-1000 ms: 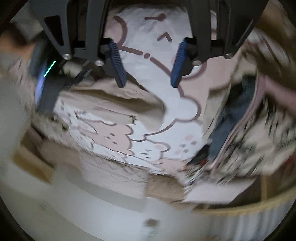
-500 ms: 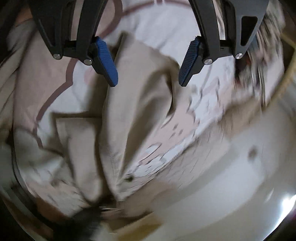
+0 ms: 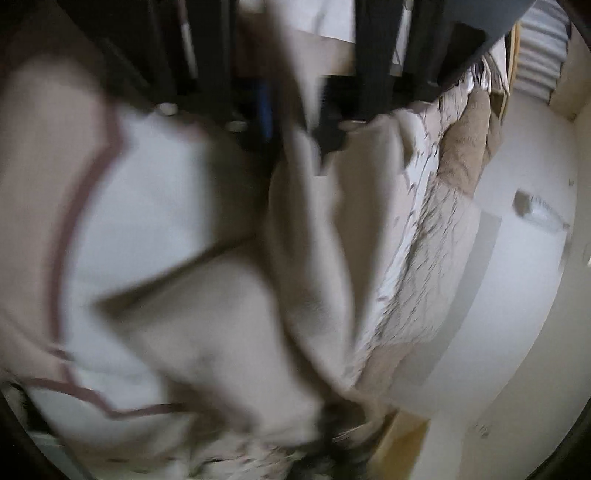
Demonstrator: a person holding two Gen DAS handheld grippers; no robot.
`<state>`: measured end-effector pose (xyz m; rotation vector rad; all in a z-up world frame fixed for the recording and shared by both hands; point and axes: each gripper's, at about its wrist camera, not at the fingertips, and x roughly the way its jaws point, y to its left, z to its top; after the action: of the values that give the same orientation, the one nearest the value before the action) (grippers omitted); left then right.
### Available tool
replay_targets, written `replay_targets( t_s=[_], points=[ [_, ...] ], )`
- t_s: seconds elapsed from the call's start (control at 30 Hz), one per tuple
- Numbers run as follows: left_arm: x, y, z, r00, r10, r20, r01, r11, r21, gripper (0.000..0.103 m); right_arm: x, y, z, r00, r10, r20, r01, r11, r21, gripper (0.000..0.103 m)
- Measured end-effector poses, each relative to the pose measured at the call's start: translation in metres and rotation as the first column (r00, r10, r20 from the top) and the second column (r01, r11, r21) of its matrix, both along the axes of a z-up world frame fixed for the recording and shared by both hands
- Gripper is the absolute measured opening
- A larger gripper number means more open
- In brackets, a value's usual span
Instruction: Fold clothes
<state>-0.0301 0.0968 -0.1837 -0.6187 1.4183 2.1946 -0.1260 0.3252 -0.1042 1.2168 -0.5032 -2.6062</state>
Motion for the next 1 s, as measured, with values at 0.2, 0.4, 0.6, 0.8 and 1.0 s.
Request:
replay_targets(
  t_s=[0.2,0.4,0.6,0.8,1.0],
  points=[
    [-0.098,-0.056,0.07,0.928,0.242,0.284,-0.341,0.858,0.384,0.014,-0.019,-0.002,-0.003,0.999,0.035,0.003,-0.035,0.999,0.004,0.004],
    [-0.119,-0.064,0.069,0.887,0.348,0.304,-0.449,0.806,0.387,0.035,-0.051,-0.013,-0.023,0.998,0.043,0.054,-0.044,0.999,0.025,0.004],
    [-0.073,-0.059,0.08,0.96,0.155,0.233,-0.242,0.876,0.418,0.056,-0.059,-0.011,-0.036,0.996,0.033,0.084,-0.035,0.999,0.016,0.004],
    [-0.055,-0.048,0.064,0.953,0.077,0.295,-0.174,0.931,0.32,0.056,-0.065,-0.01,-0.045,0.993,0.034,0.114,-0.036,0.999,0.011,0.004],
    [-0.088,-0.068,0.041,0.905,0.203,0.374,-0.323,0.9,0.294,0.053,-0.058,-0.009,-0.037,0.994,0.06,0.089,-0.062,0.998,0.02,0.006]
  ],
)
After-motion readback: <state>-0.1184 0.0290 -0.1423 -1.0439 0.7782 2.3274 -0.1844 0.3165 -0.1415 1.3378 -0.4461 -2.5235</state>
